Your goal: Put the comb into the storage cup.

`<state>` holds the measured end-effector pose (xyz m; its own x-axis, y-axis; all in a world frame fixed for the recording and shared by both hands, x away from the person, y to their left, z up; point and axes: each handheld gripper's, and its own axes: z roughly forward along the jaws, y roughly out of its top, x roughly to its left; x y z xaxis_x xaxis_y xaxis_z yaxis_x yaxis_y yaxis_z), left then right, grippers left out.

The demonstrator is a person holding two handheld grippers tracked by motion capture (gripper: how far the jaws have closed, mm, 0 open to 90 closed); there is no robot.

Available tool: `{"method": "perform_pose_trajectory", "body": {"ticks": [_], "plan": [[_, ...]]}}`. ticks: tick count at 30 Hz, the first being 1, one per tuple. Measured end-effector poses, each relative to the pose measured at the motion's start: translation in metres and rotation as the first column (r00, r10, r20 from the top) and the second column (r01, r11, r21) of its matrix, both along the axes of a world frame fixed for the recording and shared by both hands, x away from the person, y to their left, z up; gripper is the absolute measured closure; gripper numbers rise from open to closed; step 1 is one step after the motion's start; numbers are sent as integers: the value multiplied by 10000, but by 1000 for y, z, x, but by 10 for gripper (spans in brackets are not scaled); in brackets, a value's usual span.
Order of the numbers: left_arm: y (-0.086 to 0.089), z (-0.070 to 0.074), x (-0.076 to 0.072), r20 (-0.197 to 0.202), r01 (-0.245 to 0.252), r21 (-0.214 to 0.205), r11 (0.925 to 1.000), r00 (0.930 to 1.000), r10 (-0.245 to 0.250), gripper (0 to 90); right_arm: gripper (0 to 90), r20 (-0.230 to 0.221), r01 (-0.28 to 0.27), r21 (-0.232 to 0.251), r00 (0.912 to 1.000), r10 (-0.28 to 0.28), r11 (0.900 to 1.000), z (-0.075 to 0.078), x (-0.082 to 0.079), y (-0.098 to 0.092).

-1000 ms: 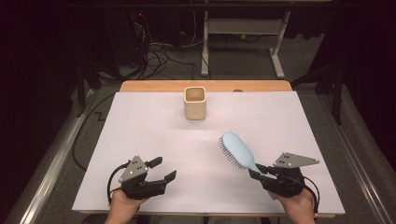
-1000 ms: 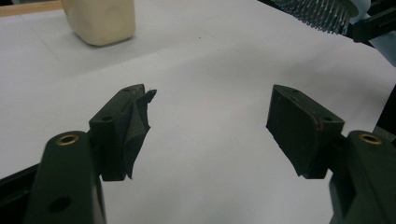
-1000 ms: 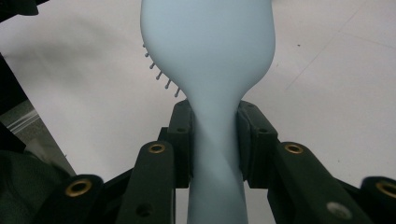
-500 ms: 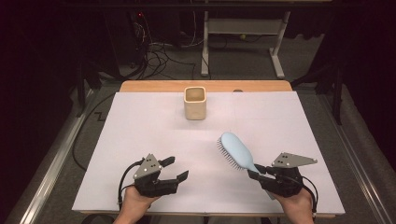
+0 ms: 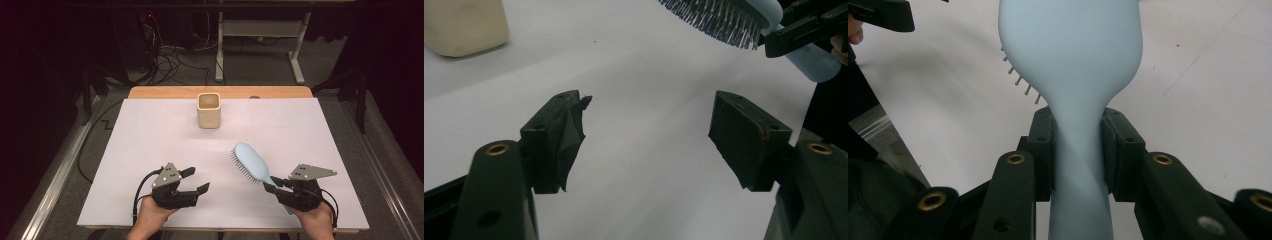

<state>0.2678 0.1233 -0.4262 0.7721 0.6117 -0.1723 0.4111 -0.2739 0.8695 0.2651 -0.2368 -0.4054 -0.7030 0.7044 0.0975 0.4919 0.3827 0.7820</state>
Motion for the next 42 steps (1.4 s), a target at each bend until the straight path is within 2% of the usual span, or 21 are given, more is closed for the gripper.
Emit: {"method": "perform_pose_trajectory", "body": {"ticks": [13,27,34,37,42], "plan": [[-19,4,6,54,394,1,9992,9992,-394,300,707,4,-77,-11,10000,77,10000,-1,0,3],[-49,7,14,14,1006,97,9949,9949,-1006,289,707,72,-99,7,9999,99,10000,0,-1,4],[-58,8,18,-226,907,99,9958,9956,-905,267,707,165,-156,36,9997,155,9999,0,-1,6],[-60,8,20,-459,968,-54,9953,9942,-969,257,707,209,-189,36,9996,188,9998,1,-1,7],[-62,8,23,-611,977,-256,9949,9932,-991,243,707,250,-254,-9,9994,255,9997,1,-1,10]]}}
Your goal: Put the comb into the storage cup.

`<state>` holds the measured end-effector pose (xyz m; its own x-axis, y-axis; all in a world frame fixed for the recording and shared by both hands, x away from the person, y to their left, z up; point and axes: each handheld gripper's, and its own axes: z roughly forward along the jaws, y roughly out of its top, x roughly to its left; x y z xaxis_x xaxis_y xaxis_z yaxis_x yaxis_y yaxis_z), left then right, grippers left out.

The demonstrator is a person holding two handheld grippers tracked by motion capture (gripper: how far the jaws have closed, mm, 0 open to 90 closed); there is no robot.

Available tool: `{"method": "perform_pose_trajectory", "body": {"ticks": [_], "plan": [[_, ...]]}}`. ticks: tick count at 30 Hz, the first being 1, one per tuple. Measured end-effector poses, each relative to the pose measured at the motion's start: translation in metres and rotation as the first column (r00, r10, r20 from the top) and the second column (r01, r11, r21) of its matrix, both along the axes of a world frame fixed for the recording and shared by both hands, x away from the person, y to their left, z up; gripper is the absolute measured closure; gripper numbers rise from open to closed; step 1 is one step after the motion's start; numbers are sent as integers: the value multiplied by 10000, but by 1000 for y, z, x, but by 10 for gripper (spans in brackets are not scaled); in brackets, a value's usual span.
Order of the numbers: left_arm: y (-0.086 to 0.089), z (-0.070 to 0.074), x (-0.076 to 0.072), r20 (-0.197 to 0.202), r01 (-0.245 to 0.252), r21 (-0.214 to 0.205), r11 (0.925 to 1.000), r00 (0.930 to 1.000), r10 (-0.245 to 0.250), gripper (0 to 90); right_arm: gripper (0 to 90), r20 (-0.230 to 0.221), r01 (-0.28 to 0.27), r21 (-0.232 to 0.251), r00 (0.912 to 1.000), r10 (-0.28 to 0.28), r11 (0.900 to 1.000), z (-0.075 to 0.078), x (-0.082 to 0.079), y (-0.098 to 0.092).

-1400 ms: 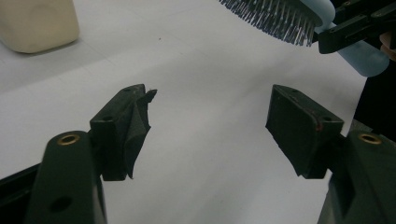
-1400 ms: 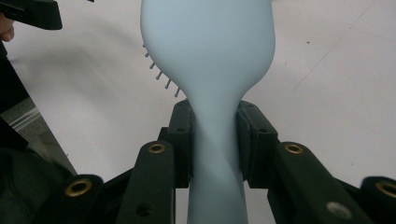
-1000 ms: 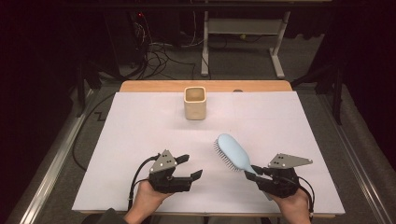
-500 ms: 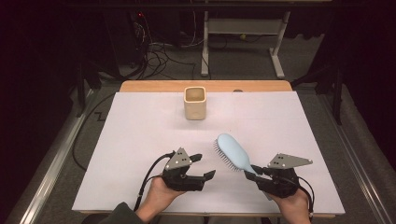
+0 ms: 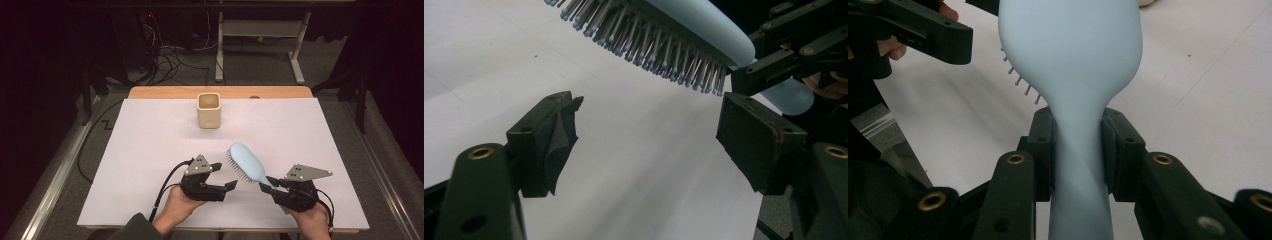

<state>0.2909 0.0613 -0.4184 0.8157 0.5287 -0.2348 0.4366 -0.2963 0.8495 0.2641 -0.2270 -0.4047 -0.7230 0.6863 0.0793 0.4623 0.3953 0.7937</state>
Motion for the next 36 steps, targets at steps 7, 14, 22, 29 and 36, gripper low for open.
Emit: {"method": "perform_pose_trajectory", "body": {"ticks": [7,14,22,29,36], "plan": [[-7,1,0,215,14,236,9997,9998,-19,226,707,22,-67,-32,10000,67,10000,0,0,4],[-11,2,2,-36,100,-20,9999,9999,-100,213,707,259,-141,-164,9996,145,9998,1,-1,9],[-11,4,4,-229,82,-342,9994,9997,-90,200,707,398,-130,-286,9991,141,9995,1,-2,12],[-14,5,4,-306,112,-503,9987,9994,-127,192,706,454,-159,-338,9988,174,9993,0,-2,15],[-16,6,5,-490,77,-631,9980,9987,-108,183,707,491,-215,-344,9985,231,9992,0,-2,17]]}}
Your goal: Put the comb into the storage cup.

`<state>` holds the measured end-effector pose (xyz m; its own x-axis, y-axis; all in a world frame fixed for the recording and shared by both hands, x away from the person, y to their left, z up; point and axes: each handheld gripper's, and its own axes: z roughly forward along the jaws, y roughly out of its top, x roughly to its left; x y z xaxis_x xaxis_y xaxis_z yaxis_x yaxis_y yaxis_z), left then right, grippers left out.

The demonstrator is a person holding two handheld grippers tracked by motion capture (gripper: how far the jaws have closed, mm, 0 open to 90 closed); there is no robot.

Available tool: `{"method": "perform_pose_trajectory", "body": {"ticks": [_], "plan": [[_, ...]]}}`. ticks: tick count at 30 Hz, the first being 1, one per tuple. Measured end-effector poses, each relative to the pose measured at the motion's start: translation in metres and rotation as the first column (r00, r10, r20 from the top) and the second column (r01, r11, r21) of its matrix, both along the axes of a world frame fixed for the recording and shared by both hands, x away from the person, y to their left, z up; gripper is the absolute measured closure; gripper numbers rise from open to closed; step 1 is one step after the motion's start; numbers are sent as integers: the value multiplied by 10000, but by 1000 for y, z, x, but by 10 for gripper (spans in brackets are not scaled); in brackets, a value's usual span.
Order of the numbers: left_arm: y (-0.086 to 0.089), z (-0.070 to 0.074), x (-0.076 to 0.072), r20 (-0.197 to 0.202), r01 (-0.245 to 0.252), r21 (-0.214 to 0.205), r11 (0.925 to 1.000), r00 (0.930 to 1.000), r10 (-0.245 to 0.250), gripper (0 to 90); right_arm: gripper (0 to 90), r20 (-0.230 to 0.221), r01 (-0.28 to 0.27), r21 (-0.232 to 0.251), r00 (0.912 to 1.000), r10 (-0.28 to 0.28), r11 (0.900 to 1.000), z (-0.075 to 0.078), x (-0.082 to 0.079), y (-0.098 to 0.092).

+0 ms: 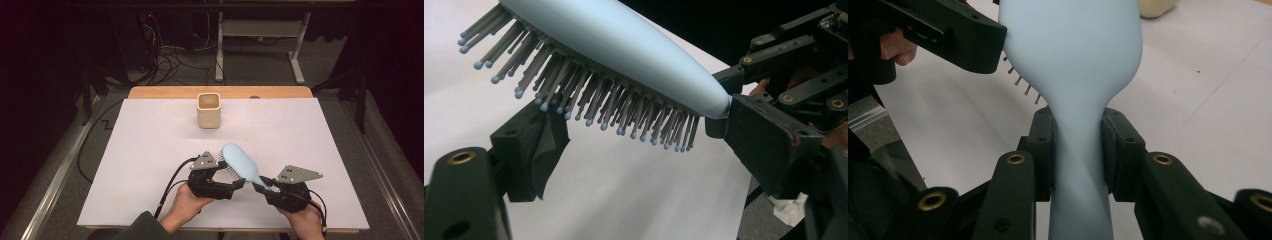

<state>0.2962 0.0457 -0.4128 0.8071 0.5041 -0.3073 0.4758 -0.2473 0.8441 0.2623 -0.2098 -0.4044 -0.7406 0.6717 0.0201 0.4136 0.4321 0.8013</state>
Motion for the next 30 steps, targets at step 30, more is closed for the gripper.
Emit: {"method": "perform_pose_trajectory", "body": {"ticks": [30], "plan": [[-14,6,5,-104,-245,123,9996,9996,247,161,707,217,-111,-553,9997,123,9984,-2,-5,15]]}}
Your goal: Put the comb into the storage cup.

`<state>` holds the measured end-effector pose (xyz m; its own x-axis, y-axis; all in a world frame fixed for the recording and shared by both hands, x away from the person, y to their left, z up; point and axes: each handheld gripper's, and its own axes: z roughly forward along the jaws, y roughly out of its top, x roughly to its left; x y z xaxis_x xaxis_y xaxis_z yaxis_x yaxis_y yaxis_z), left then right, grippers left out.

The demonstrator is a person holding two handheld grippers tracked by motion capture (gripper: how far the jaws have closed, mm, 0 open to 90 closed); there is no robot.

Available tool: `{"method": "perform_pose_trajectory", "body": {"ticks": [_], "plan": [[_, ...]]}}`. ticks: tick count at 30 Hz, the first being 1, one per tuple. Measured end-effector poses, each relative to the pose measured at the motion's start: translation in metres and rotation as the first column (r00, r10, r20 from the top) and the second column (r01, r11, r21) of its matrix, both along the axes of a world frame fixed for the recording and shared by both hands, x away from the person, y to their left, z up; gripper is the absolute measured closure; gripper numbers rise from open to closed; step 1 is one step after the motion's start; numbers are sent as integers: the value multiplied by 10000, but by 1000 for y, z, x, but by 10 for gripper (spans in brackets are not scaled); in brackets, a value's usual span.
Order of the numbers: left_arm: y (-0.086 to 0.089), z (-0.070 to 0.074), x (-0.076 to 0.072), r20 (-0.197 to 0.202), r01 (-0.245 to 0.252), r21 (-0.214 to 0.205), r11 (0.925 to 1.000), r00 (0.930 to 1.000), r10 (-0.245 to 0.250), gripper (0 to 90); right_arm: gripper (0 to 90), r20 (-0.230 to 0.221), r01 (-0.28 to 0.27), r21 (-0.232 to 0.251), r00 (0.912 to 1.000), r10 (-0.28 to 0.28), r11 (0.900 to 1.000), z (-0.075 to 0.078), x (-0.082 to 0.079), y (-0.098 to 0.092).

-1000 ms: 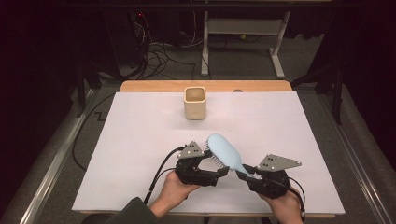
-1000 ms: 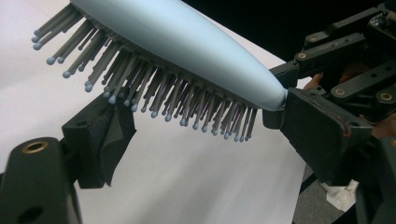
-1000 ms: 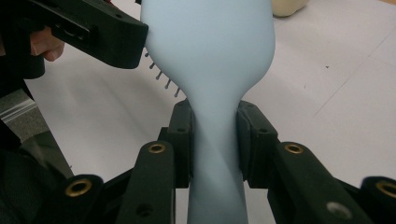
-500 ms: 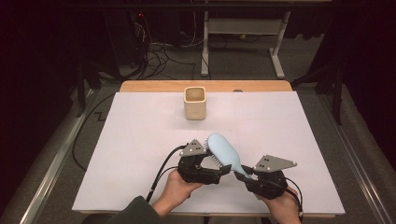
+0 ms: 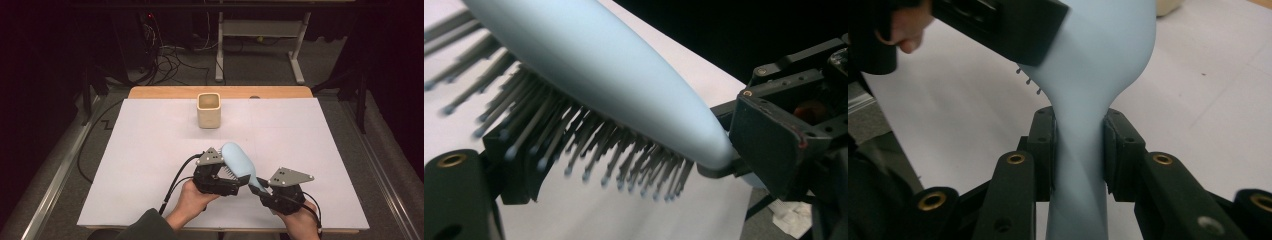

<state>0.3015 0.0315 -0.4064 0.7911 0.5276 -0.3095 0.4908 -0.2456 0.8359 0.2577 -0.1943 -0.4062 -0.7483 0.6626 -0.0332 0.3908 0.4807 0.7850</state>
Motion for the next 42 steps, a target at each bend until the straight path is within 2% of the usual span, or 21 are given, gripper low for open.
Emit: {"method": "perform_pose_trajectory", "body": {"ticks": [3,10,17,22,35,38,42], "plan": [[-1,0,0,-18,8,31,10000,10000,-8,162,707,82,14,-231,10000,-12,9997,0,-1,3],[-2,2,1,39,-90,17,10000,10000,90,191,706,-130,-6,-115,9999,4,9999,-1,1,3],[-5,7,1,304,-167,35,9999,9994,166,222,706,-181,60,-16,9998,-60,10000,-1,3,3],[-9,6,3,98,-254,267,9993,9996,252,215,705,98,12,-73,10000,-12,10000,1,1,4],[-7,7,4,247,-269,338,9991,9994,260,219,706,305,145,-154,9994,-140,9998,4,2,10],[-6,8,5,137,-290,280,9992,9995,286,223,706,495,219,-246,9986,-206,9995,5,2,13],[-6,8,6,-50,-276,295,9992,9996,277,230,707,512,265,-277,9984,-250,9993,6,2,14]]}}
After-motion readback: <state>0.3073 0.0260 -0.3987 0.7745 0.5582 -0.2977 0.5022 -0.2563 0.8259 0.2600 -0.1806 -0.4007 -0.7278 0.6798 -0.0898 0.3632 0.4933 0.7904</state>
